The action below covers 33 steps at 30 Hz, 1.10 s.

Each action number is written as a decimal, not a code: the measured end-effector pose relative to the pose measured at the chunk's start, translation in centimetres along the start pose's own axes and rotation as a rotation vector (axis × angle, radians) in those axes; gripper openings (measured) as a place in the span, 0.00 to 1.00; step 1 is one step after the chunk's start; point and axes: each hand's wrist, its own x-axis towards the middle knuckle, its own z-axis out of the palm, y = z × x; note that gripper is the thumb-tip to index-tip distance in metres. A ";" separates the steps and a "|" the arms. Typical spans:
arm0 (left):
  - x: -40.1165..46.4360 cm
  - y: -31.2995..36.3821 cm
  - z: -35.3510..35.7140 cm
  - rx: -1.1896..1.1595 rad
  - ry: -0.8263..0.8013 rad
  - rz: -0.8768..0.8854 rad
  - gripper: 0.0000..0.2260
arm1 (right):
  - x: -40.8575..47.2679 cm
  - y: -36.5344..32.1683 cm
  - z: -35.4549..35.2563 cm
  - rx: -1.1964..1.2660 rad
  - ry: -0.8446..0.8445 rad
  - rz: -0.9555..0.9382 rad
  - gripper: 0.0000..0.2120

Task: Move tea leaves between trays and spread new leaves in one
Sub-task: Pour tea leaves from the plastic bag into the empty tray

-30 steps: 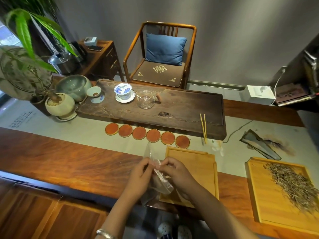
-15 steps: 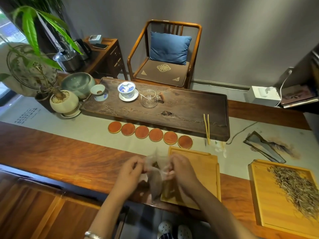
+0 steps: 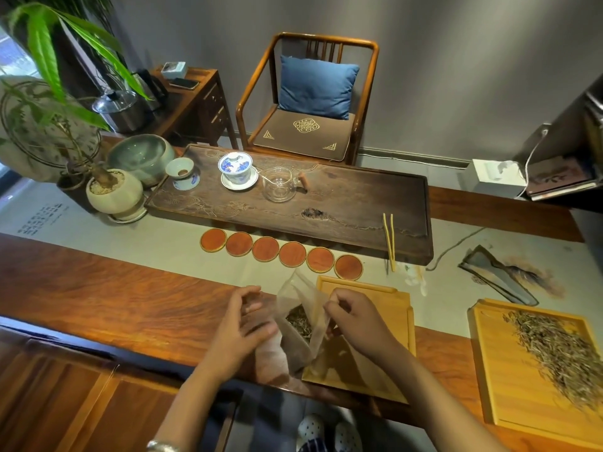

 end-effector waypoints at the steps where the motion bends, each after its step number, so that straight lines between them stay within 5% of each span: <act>1: 0.2 -0.8 0.1 0.079 -0.097 -0.022 0.48 | 0.1 0.2 -0.3 0.014 -0.018 0.002 0.12; 4: 1.4 -2.2 1.5 0.405 -0.240 0.004 0.66 | 0.5 1.1 -1.7 0.024 -0.055 0.054 0.13; 9: 4.7 -3.2 5.4 0.443 -0.253 0.076 0.67 | 0.2 3.0 -3.0 0.011 -0.058 0.149 0.15; 13: 6.1 -4.2 7.2 0.434 -0.215 0.064 0.60 | -1.0 4.8 -3.5 0.286 0.090 0.349 0.24; 17: 6.4 -5.1 8.1 0.505 -0.092 0.062 0.53 | -4.4 8.7 -1.9 0.300 0.112 0.520 0.17; 22: 5.9 -5.1 8.1 0.551 0.017 0.093 0.28 | -6.9 11.8 1.6 -0.061 -0.137 0.386 0.04; 26: 4.7 -2.8 7.5 0.501 0.134 0.226 0.16 | -5.3 9.1 3.7 -0.022 -0.083 0.215 0.15; 30: 3.0 0.9 7.3 0.372 0.226 0.280 0.13 | -4.1 7.0 4.2 -0.041 -0.017 0.056 0.32; 33: 2.2 2.4 7.7 0.332 0.158 0.218 0.19 | -4.5 6.6 3.3 0.091 -0.012 0.123 0.25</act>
